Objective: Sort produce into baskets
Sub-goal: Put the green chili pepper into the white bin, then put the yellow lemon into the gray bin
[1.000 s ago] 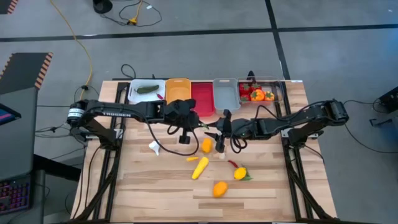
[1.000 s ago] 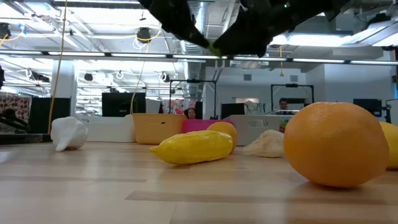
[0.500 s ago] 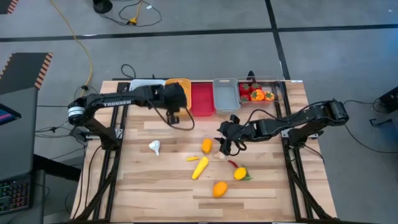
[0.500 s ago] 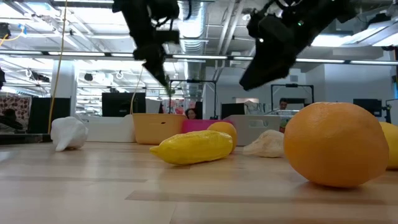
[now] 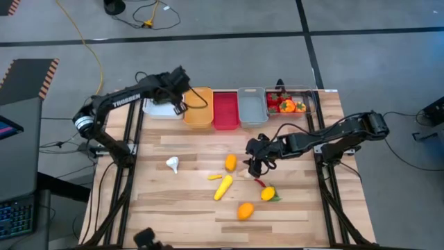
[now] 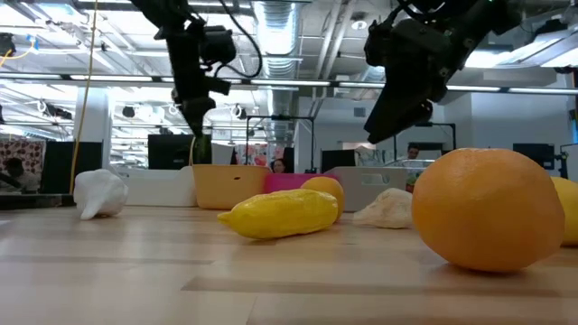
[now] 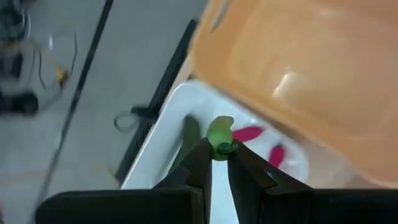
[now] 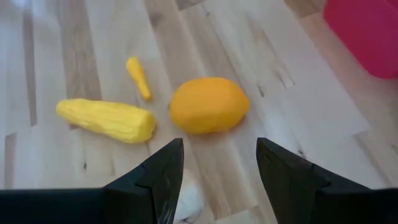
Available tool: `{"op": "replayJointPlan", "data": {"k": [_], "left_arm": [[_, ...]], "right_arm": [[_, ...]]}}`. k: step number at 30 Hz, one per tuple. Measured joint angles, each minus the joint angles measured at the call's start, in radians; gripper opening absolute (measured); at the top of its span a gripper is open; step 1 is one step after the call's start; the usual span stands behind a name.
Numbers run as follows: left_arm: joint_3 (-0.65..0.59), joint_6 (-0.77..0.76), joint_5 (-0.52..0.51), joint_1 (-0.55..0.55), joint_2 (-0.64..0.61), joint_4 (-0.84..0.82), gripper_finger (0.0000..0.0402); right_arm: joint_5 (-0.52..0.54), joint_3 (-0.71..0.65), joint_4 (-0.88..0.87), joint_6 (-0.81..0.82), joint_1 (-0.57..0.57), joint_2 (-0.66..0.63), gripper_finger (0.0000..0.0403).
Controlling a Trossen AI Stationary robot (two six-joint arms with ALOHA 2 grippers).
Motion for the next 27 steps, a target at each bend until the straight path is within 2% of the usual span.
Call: {"op": "replayJointPlan", "data": {"k": [7,10,14,21,27], "left_arm": [[-0.027,-0.118,0.021,0.094,0.003,-0.034,0.0030],[-0.046,-0.128,0.021,0.108,0.003,-0.031,0.0043],[-0.072,-0.130,0.020,0.111,0.004,-0.031,0.0076],[-0.086,-0.130,0.018,0.111,0.004,-0.023,0.0146],[-0.086,-0.130,0.031,0.110,0.004,-0.018,0.0186]], "right_arm": [[-0.001,0.000,0.005,0.001,0.067,0.000,0.0230],[-0.001,0.000,0.008,0.057,0.094,0.000,0.0230],[0.000,0.000,0.006,0.126,0.133,0.000,0.0230],[-0.007,0.000,-0.037,0.114,0.209,0.000,0.0230],[-0.092,0.000,-0.046,0.038,0.251,0.000,0.0230]]}}
